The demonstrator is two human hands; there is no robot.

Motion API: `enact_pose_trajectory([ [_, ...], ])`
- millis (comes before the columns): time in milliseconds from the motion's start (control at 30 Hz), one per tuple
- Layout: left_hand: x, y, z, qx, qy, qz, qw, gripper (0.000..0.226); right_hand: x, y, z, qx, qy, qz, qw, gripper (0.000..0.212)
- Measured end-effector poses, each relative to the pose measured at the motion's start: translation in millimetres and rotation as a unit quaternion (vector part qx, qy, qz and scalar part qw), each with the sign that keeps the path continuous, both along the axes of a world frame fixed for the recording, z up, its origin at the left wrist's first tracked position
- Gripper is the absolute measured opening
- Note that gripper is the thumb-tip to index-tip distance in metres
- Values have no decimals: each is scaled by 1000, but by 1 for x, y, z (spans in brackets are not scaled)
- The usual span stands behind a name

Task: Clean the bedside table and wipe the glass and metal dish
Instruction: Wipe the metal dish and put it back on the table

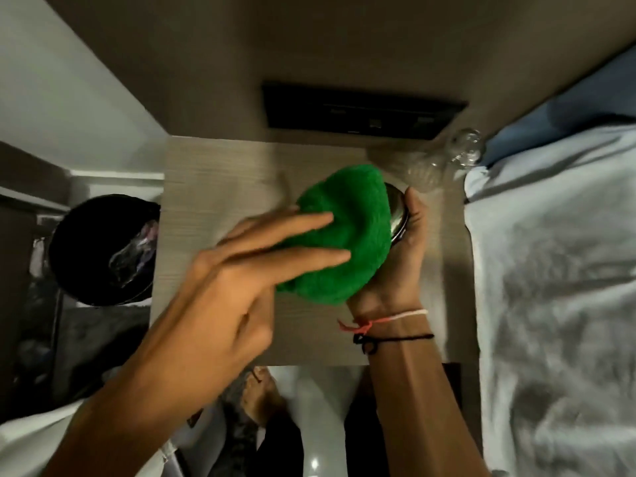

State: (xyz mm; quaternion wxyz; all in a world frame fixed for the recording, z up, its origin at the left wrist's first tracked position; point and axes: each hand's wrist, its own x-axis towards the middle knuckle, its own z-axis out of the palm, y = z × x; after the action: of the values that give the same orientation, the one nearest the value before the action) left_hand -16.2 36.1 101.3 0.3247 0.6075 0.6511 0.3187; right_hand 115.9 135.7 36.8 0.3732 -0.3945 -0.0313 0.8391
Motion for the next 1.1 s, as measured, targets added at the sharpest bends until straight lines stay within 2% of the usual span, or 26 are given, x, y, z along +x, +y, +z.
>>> enact_pose_trajectory([
  [33,-9,-1,1,16,2,39,999,80,-7,-3,-2,6,-4,9,1000,70],
  [100,-18,9,-1,38,28,84,995,78,-19,-13,-4,9,11,28,1000,65],
  [233,-5,21,-10,-32,49,24,998,81,-29,-21,-7,27,18,41,999,51],
  [333,-3,4,-13,-36,31,-12,999,76,-19,-8,-8,-5,-24,39,999,65],
  [433,-8,-7,-11,-13,29,45,998,82,-9,-5,-13,-89,-22,16,996,86],
  [533,-7,5,-7,11,30,119,992,82,-6,-12,-8,-150,-2,-41,988,83],
  [600,-4,20,-5,36,41,150,987,74,-5,-18,-3,-145,7,-28,989,86],
  [700,3,44,-3,44,71,166,982,68,-3,-27,3,-68,12,45,997,83],
  [767,9,58,-3,27,92,155,983,73,0,-29,7,-28,18,72,997,73],
  [900,33,62,-9,6,161,55,985,75,16,-18,10,13,15,63,998,56],
  [1033,42,34,-14,-8,164,-29,986,82,31,-10,7,15,1,51,999,51],
  [1100,36,25,-15,-11,154,-42,987,80,30,-16,2,4,-3,59,998,52],
])
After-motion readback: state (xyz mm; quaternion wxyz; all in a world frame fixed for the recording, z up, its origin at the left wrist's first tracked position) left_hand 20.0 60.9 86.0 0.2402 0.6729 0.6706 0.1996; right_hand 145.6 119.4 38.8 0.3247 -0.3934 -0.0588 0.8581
